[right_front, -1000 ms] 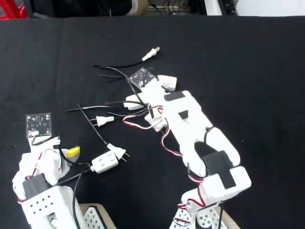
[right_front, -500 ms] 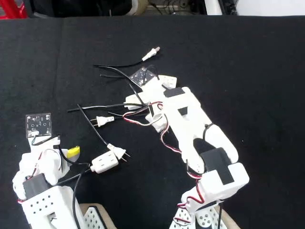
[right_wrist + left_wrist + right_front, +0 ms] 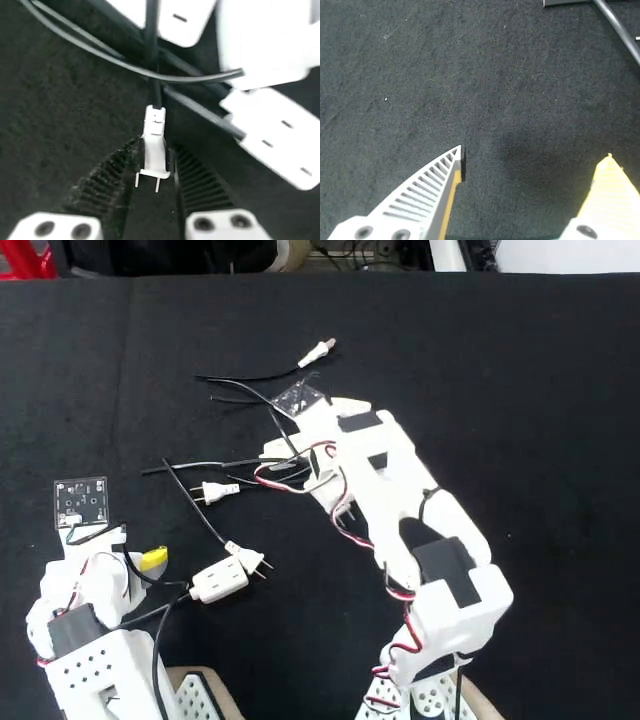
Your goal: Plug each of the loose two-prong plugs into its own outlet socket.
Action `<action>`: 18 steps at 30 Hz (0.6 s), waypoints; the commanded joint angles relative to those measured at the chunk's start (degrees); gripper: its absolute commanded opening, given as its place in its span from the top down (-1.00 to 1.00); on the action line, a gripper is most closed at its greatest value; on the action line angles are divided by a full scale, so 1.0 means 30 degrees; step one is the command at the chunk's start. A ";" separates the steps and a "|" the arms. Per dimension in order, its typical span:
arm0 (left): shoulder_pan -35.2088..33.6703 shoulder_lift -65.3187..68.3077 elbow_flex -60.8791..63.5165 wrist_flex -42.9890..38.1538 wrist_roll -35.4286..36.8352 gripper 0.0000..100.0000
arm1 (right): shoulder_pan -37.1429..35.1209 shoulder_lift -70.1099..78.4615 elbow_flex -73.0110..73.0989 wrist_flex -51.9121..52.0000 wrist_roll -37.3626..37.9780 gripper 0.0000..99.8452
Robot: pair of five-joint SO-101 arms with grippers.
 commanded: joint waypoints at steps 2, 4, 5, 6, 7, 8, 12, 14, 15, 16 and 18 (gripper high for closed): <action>0.0161 -0.0088 -0.0103 -0.0381 -0.0176 0.21 | -0.1055 0.0894 0.0220 0.1495 -0.0264 0.86; 0.0161 -0.0088 -0.0103 -0.0352 -0.0176 0.21 | -0.1114 0.0894 0.0249 0.1582 -0.0264 0.86; 0.0161 -0.0088 -0.0103 -0.0352 -0.0176 0.21 | -0.1143 0.0894 0.0249 0.1582 -0.0264 0.86; 0.0161 -0.0088 -0.0103 -0.0322 -0.0176 0.21 | -0.1172 0.0894 0.0278 0.1612 -0.0264 0.86; 0.0161 -0.0088 -0.0103 -0.0293 -0.0176 0.21 | -0.1172 0.0894 0.0278 0.1612 -0.0264 0.86; 0.0161 -0.0088 -0.0103 -0.0293 -0.0176 0.21 | -0.1201 0.0894 0.0278 0.1641 -0.0264 0.86; 0.0073 -0.0088 -0.0073 -0.0234 -0.0205 0.21 | -0.1758 0.1011 0.0425 0.2403 -0.0147 0.86; 0.0044 -0.0059 0.0249 -0.0205 -0.0703 0.21 | -0.2168 0.0894 0.0894 0.2403 -0.0147 0.87; 0.0161 -0.0059 0.0571 -0.0205 -0.1289 0.21 | -0.2286 0.0894 0.1011 0.2403 -0.0234 0.87; 0.0190 -0.0059 0.0835 -0.0205 -0.1934 0.21 | -0.2315 0.0894 0.1011 0.2403 -0.0264 0.87; 0.0425 -0.0059 0.1187 -0.0205 -0.2901 0.21 | -0.2256 0.0864 0.1011 0.2403 -0.0264 0.89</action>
